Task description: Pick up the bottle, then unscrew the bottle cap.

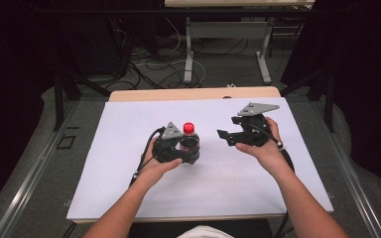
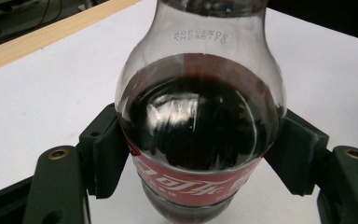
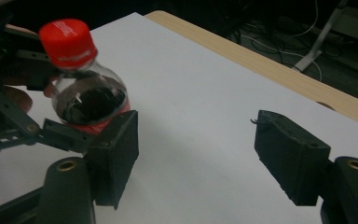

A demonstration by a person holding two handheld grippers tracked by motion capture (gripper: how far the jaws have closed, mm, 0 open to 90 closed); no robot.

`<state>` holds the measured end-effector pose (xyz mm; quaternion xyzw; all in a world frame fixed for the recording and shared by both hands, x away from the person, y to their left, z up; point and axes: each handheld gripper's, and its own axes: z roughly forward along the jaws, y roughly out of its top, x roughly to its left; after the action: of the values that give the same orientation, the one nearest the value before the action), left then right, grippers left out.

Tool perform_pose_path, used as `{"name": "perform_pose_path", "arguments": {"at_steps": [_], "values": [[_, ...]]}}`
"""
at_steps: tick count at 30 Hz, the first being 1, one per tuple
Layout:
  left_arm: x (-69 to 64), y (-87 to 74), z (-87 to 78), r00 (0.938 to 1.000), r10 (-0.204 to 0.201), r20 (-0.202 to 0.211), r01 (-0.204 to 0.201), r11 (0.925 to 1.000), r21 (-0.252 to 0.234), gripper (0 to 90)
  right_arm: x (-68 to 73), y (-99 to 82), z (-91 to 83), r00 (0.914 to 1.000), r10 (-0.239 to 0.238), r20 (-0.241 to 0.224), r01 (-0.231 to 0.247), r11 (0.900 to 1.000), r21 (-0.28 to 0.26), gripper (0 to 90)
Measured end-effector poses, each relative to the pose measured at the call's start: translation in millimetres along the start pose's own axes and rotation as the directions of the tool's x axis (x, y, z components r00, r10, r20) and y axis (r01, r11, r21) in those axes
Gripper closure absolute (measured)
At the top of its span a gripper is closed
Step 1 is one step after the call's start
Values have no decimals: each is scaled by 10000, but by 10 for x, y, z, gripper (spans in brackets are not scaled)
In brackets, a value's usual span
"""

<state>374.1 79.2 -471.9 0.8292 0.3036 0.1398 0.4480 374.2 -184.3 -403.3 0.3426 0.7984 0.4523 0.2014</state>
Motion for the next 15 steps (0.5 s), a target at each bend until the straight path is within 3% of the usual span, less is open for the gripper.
{"name": "perform_pose_path", "arguments": {"at_steps": [4,9,10,15], "values": [[-17,-11,5,10000,-2,17,2,10000,11,299,73,144,49,9989,44,-477,-29,9995,317,349],[-34,-16,-5,10000,42,65,-42,10000,80,298,138,268,97,9980,-144,-614,184,9977,647,347],[-36,-19,-3,10000,29,32,-29,10000,93,299,181,338,112,9948,-288,-980,339,9981,510,348],[-49,-48,20,10000,-37,-67,37,10000,61,299,329,499,124,9846,-770,-1572,845,9956,414,360]]}}
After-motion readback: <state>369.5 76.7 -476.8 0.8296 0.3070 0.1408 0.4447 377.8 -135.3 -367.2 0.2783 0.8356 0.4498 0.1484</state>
